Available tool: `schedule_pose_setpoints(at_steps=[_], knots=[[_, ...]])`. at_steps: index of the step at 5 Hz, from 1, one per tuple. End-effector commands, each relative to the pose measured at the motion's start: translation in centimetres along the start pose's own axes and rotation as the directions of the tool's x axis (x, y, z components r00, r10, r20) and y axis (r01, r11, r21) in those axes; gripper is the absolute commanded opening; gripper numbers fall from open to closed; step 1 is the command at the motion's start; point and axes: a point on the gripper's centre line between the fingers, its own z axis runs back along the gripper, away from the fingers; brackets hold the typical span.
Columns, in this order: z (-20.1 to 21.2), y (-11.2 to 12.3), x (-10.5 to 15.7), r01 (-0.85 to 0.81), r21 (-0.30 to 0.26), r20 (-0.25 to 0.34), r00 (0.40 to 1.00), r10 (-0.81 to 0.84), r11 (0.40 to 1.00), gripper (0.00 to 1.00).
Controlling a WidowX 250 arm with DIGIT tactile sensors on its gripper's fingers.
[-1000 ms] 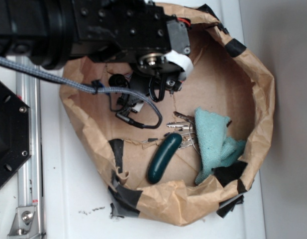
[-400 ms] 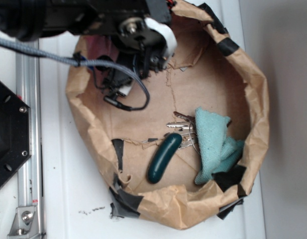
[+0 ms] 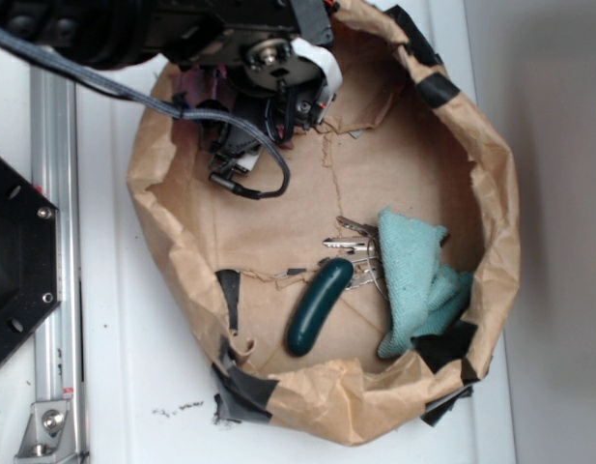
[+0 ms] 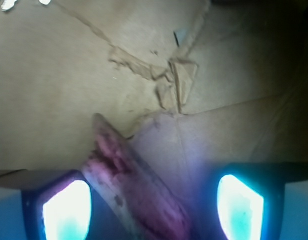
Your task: Grab the wood chip.
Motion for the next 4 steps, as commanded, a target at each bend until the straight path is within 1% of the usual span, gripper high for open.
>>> schedule_pose_setpoints(at_steps=[1,2,3,4], knots=[[-0.55,0.07,3.48,0.005,0.077,0.002,1.000,-0.005,0.997,1.00],[-0.47,0.11,3.55,-0.044,0.081,0.006,0.999,0.043,0.996,0.00],[-0.20,0.19,3.22,-0.049,0.073,0.023,0.999,0.048,0.996,0.00],[-0.01,0.11,3.17,-0.058,0.073,0.028,0.998,0.056,0.996,0.00]])
